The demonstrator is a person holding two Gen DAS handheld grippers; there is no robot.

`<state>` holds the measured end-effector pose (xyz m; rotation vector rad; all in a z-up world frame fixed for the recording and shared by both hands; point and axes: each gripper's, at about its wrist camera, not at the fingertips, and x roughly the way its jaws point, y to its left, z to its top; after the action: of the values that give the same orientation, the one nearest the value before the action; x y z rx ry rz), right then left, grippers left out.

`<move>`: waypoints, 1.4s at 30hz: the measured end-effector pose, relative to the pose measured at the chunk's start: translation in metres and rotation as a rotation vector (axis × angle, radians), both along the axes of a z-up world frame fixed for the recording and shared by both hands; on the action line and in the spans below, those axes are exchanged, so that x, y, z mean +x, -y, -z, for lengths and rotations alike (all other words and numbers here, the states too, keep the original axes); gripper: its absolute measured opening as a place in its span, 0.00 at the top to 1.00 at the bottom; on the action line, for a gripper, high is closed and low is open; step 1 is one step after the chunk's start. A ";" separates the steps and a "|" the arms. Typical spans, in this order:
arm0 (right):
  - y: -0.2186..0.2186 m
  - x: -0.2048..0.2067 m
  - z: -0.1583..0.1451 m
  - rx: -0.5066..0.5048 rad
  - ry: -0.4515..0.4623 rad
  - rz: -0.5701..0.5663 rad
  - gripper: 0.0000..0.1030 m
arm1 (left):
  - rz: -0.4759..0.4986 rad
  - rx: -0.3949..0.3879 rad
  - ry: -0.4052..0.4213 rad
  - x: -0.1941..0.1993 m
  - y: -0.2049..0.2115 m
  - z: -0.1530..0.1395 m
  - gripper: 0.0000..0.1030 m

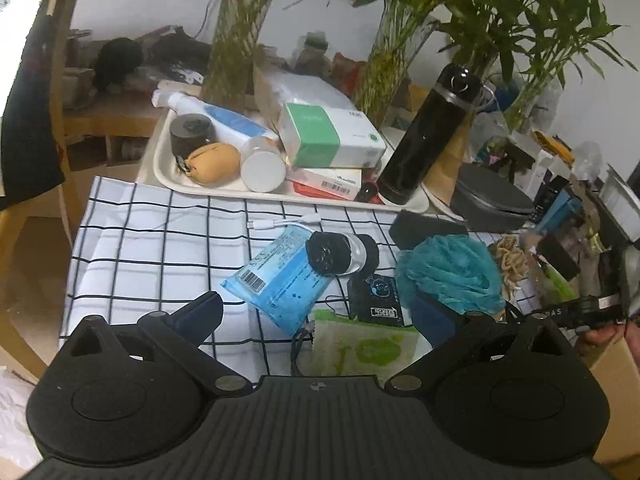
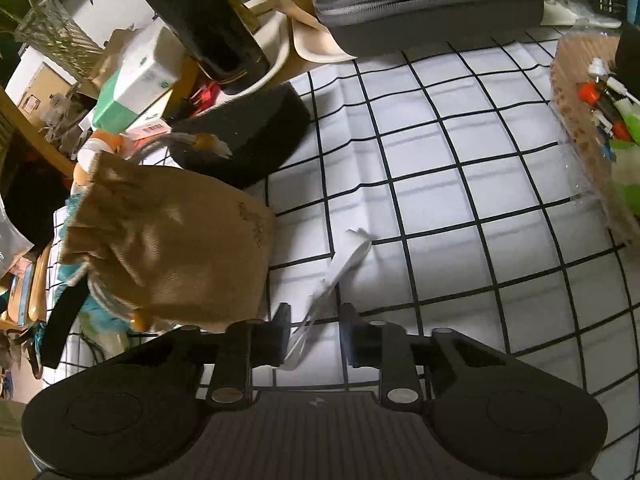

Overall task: Organize soft objects
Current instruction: 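Grasp the blue wet-wipes packet with the left gripper while the right gripper holds the cable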

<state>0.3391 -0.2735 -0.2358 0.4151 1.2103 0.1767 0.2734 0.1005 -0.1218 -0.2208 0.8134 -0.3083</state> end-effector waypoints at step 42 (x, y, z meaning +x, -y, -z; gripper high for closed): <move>0.029 -0.040 -0.077 0.031 0.238 0.083 0.96 | 0.277 0.377 -0.041 0.102 0.050 0.084 0.20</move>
<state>0.2988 -0.3028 -0.1593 0.4571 0.9555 0.1692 0.3753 0.0504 -0.2059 0.2418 0.9282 -0.4039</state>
